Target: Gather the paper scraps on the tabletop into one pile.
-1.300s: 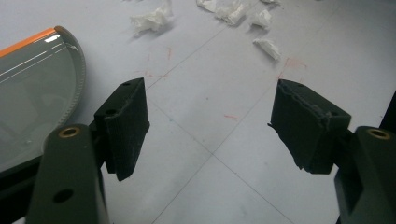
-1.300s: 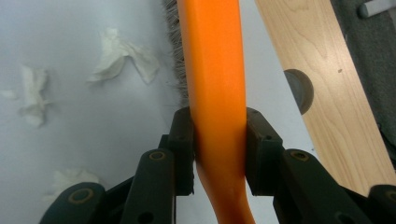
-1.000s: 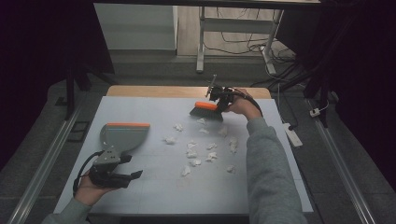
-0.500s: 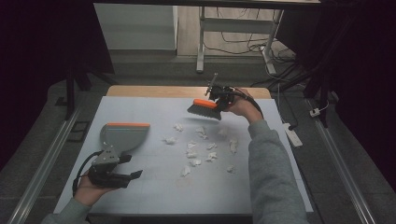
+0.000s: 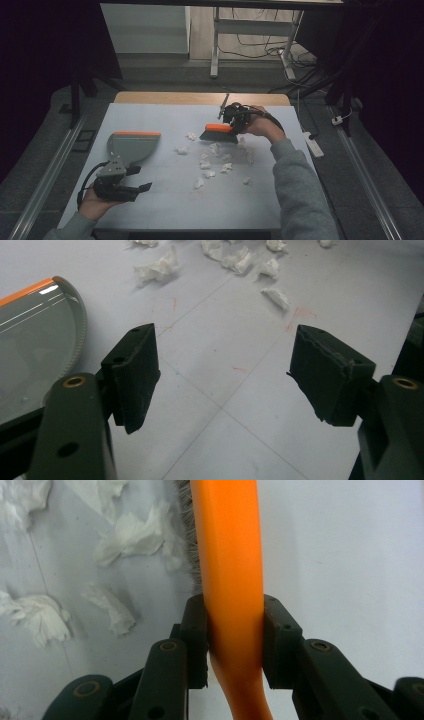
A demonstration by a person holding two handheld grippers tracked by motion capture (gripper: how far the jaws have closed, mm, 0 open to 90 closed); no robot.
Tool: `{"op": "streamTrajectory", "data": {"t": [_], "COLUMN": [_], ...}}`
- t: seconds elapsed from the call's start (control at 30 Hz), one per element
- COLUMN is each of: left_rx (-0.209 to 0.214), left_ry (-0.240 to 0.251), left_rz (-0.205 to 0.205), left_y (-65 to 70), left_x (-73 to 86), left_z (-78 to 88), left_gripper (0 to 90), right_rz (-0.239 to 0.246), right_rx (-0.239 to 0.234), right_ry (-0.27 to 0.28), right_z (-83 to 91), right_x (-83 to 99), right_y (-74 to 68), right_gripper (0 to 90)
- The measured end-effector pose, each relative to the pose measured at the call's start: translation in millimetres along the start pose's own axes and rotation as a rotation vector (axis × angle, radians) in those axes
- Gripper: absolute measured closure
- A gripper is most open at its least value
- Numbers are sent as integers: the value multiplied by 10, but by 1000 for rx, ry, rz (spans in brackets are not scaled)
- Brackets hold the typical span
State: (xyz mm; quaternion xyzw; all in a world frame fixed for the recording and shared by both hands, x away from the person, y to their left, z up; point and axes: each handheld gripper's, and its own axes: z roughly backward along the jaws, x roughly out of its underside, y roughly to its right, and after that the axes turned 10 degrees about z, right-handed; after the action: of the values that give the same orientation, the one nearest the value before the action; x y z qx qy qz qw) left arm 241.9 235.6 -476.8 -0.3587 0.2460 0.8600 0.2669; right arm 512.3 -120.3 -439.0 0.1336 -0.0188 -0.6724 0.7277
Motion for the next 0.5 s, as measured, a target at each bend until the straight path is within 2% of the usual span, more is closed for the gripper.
{"op": "streamTrajectory", "data": {"t": [0.17,0.23,0.27,0.4,0.47,0.5], "left_rx": [2,2,0,4,8,9], "left_ry": [3,-2,-4,-5,-5,-4], "left_rz": [-4,-4,-5,-3,-4,-3], "left_y": [16,15,12,3,-1,-2], "left_x": [-14,-13,-10,-6,-5,-5], "left_z": [-1,-10,-14,-16,-18,-22], "left_gripper": [287,287,287,287,287,288], "right_rz": [-59,-85,-95,-151,-180,-198], "right_rx": [64,77,88,127,111,102], "right_ry": [44,30,12,-124,-149,-145], "right_z": [125,141,134,28,1,-5], "right_x": [119,157,177,309,392,421], "right_y": [19,39,58,89,62,32], "right_gripper": [680,679,680,679,680,680]}}
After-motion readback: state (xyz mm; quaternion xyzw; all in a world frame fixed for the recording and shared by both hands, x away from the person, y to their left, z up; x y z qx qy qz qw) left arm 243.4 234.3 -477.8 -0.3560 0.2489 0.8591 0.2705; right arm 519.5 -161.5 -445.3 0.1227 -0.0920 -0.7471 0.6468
